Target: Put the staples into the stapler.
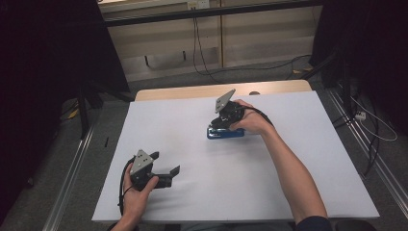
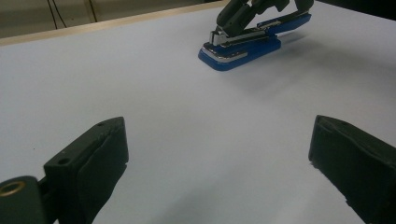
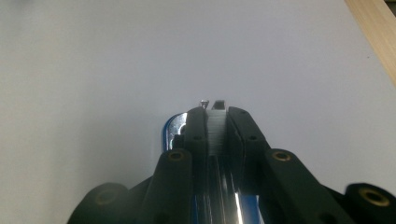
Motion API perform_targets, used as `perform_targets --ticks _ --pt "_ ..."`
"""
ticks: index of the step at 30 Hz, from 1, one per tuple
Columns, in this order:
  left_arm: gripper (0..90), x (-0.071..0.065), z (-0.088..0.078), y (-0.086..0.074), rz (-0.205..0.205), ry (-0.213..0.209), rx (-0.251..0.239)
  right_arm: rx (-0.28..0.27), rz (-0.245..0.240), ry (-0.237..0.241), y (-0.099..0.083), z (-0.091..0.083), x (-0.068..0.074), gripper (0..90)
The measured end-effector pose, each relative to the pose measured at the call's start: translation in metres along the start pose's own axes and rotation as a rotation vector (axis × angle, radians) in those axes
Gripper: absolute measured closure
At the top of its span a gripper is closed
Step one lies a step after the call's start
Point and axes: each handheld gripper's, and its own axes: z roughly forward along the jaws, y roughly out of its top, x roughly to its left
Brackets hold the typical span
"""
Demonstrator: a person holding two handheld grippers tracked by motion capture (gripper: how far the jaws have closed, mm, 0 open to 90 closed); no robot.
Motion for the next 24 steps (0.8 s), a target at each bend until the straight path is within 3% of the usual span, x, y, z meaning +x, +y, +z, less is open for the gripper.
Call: perform_targets --ticks 18,24 --pt "4.9 0.0003 0.001 0.0 0.0 -0.002 0.004 0.013 0.032 0.002 0.0005 0.0015 0.0002 78.3" --pt "4.8 -0.0008 0.0008 0.0006 0.001 -0.002 0.002 0.018 0.017 -0.007 0.0016 0.0019 0.0011 78.2"
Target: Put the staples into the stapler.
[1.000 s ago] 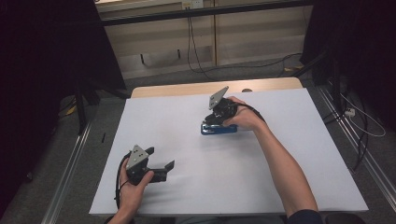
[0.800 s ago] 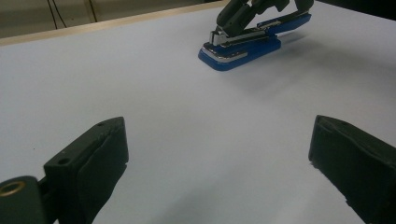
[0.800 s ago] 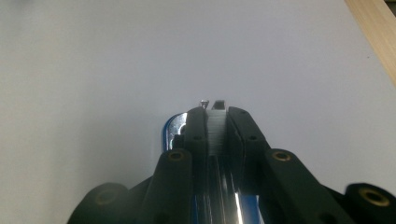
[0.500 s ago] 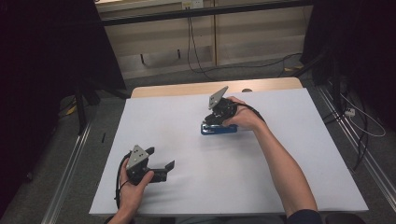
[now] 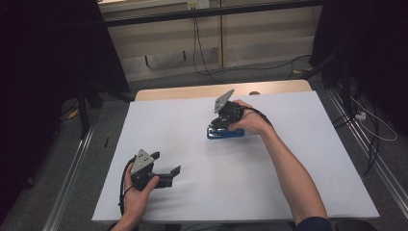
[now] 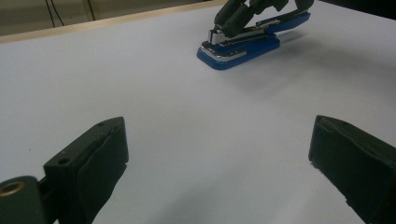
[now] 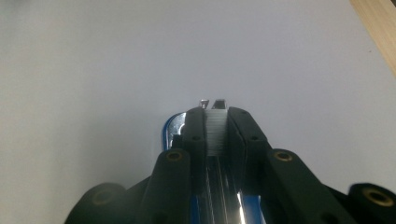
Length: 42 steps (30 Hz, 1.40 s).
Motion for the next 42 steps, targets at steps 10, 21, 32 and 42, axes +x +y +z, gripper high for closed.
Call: perform_targets --ticks 10,21,32,42 --pt "4.8 0.0003 0.0004 -0.0004 0.0 -0.003 0.0 0.0 0.016 -0.007 0.0 0.0008 -0.0005 74.4" --pt "4.8 0.0004 0.0005 -0.0002 0.0 -0.006 0.002 0.002 0.025 0.005 -0.0017 0.0034 -0.0011 73.5" --pt "4.8 0.0002 0.001 -0.0003 -0.001 -0.005 0.005 0.017 0.041 0.007 -0.0061 -0.0053 -0.0028 71.5" --pt "4.8 0.0005 0.0007 -0.0003 -0.001 -0.006 0.004 0.014 0.012 0.006 -0.0046 -0.004 -0.0027 77.5"
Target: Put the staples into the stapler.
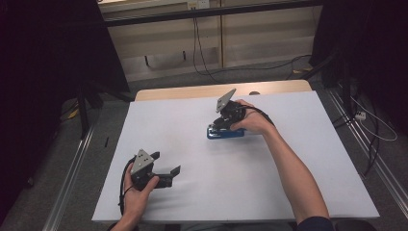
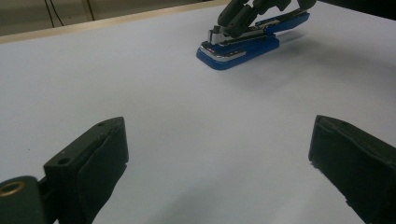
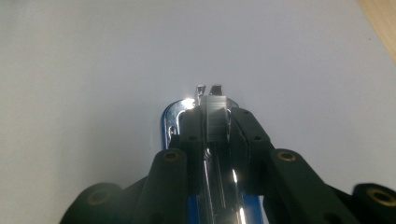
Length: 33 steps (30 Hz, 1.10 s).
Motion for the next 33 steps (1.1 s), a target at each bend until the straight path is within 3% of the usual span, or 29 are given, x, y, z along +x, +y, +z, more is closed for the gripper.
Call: perform_targets --ticks 33 --pt "4.9 0.0006 -0.0007 0.0 0.002 -0.002 -0.004 0.001 0.016 0.014 -0.0002 0.0058 -0.0009 75.6"
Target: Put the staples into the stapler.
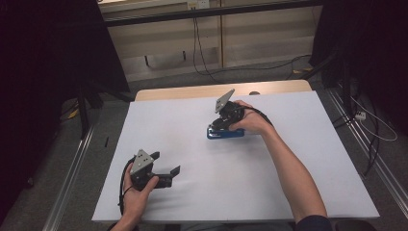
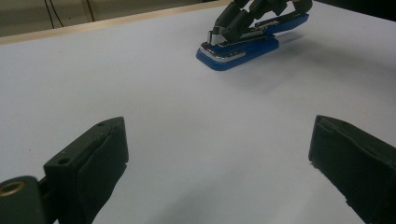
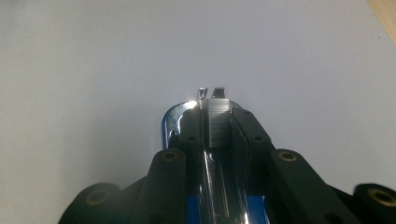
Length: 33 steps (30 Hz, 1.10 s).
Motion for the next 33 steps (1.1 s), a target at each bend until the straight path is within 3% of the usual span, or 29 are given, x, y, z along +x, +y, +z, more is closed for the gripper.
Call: perform_targets --ticks 11,18,21,28,33 --pt "4.8 -0.0004 0.0 0.0 0.0 0.001 0.0 -0.028 0.027 0.011 0.0005 -0.0033 -0.0012 77.1" --pt "4.8 -0.0004 0.0002 0.0 0.0 -0.001 0.001 -0.029 0.018 0.008 0.0011 -0.0041 -0.0008 78.1" --pt "4.8 -0.0003 0.0001 -0.0001 0.0 0.001 0.001 -0.038 0.015 0.016 0.0015 -0.0055 -0.0009 83.0" --pt "4.9 0.0 -0.0004 -0.0001 -0.002 0.002 -0.001 -0.032 0.021 0.006 0.0051 -0.0008 -0.0018 75.1" --pt "4.8 0.0 -0.0003 -0.0001 -0.001 0.001 -0.001 -0.033 0.045 0.015 0.0049 -0.0011 -0.0021 76.6"
